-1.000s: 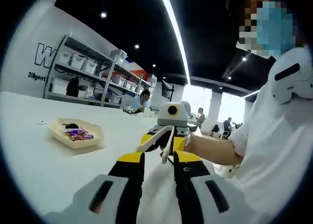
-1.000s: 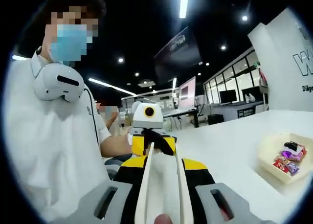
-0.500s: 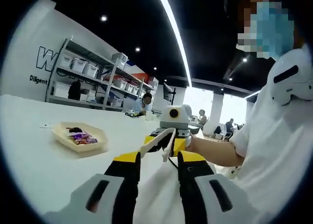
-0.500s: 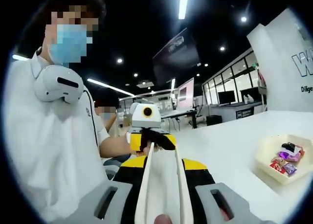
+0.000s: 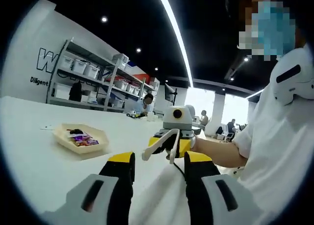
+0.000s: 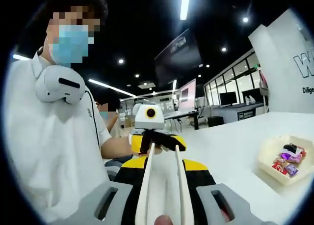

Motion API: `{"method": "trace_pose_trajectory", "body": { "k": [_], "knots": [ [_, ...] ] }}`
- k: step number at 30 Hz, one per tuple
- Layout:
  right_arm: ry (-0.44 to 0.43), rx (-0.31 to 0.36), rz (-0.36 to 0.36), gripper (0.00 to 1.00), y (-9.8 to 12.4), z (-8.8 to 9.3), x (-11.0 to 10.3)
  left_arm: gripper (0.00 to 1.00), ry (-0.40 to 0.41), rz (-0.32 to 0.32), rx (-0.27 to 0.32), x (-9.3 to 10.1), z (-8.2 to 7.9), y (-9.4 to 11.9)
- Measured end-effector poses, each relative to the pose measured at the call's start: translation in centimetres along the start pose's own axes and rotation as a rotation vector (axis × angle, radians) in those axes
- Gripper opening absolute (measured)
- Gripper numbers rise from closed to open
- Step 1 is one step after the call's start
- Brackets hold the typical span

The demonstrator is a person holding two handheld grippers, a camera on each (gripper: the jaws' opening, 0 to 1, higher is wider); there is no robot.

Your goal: Place the target food into the container with the food tongs after gripping and lifting it, then release it inside without dropping or visibly crushing the food.

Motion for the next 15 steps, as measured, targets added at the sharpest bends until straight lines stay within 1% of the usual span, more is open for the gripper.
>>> {"method": "trace_pose_trajectory", "body": {
  "k": [8,15],
  "knots": [
    [0.001,-0.002,-0.013,0.18,-0.15,0.01,-0.37,0.34,-0.008,0.018,-0.002,0.57,0.24,-0.61],
    [0.003,0.002,-0.021,0.18,-0.23,-0.21,-0.52,0.31,-0.008,0.030,-0.004,0.85,0.32,-0.74]
  ]
}}
Point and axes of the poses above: the point that each gripper's makers call its tool centre point, and the gripper's own axes: y roughly backward along the fingers, x roughly to its right, z roughly out of its underside, the point moved 2 cm from there along y, roughly backward along the fingers, and after that the axes turned 9 degrees about y, right-handed, at the moved point
